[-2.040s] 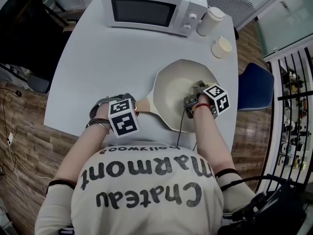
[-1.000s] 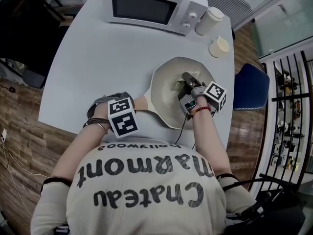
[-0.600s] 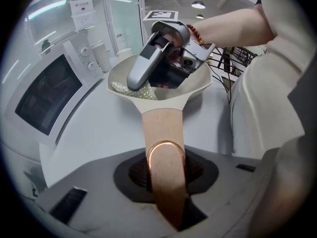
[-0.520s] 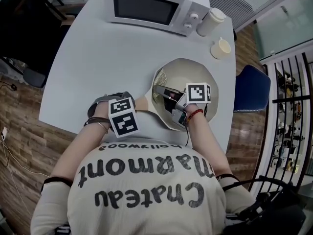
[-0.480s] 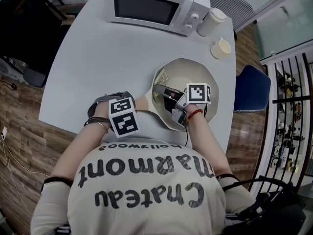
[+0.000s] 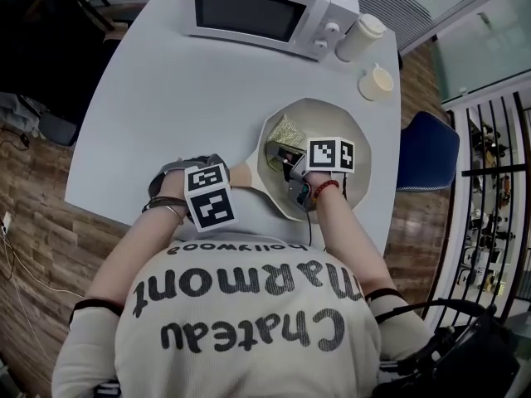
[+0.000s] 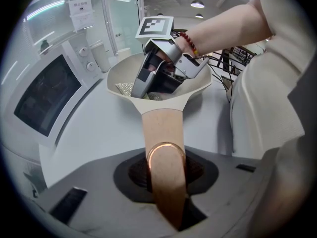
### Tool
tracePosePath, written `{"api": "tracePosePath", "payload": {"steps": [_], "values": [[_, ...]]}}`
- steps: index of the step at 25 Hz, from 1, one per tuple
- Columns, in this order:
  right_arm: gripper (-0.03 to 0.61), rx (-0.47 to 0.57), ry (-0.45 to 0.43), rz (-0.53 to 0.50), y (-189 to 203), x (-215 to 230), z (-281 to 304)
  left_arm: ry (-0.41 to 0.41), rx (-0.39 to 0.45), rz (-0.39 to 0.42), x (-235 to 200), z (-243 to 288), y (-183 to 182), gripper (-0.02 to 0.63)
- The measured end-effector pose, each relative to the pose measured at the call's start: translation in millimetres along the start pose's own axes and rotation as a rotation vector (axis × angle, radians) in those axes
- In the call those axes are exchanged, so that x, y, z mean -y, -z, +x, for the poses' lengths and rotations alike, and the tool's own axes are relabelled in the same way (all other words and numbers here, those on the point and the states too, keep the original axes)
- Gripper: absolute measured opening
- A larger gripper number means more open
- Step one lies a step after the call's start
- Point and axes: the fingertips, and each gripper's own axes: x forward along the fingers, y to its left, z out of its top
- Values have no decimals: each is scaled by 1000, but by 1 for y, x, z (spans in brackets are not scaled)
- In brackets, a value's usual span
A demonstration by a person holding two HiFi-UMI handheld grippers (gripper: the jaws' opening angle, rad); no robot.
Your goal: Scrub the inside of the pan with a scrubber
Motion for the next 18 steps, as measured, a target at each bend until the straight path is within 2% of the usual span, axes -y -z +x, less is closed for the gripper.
{"api": "tracePosePath", "payload": {"steps": [5, 10, 18], "values": [[54, 18, 119, -32, -1, 16, -1, -1, -4, 3, 0, 2, 0, 107], [52, -26, 251, -128, -2, 28, -2, 14, -15, -3, 2, 3, 0, 107], [52, -21, 328, -168, -8, 42, -10, 9, -13, 3, 2, 3, 0, 108]]}}
